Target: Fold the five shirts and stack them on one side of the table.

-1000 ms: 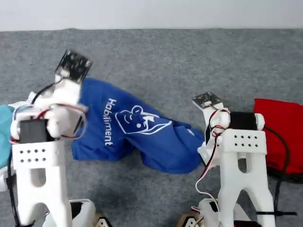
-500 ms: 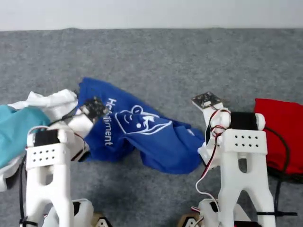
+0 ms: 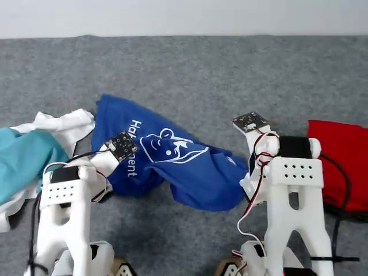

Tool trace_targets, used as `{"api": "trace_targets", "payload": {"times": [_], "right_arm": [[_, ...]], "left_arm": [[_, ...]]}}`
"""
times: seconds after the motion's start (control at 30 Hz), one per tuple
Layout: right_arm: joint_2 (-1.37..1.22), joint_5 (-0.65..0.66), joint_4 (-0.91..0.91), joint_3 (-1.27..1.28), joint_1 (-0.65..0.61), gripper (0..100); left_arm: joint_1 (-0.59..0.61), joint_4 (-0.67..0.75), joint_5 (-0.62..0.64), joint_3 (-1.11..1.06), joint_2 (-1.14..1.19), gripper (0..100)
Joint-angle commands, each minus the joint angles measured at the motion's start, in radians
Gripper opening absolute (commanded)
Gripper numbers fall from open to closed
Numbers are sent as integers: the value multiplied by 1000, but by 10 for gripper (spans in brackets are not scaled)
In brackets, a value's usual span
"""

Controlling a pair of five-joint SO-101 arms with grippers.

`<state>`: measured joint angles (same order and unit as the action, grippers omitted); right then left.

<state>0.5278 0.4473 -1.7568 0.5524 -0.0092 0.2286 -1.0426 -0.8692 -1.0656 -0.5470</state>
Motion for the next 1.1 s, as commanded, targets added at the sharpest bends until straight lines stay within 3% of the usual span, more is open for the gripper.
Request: {"api": "trace_targets", "payload": {"times": [0.0,0.17,0.57,0.73,0.97,1.07], "right_arm": [[18,12,-38,-3,-5,9],[18,11,-38,-3,-5,9],[18,9,-38,-3,-5,9],[18,9,-38,-3,-5,9],[18,9,-38,-3,-5,9],[18,9,-38,-3,-5,9]], "left_arm": [[2,11,-14,65,137,211],[3,-71,-14,222,304,204],[5,-6,-12,269,422,199],[26,28,97,367,540,194],[34,-78,133,584,700,10],[34,-130,137,641,689,6]]}}
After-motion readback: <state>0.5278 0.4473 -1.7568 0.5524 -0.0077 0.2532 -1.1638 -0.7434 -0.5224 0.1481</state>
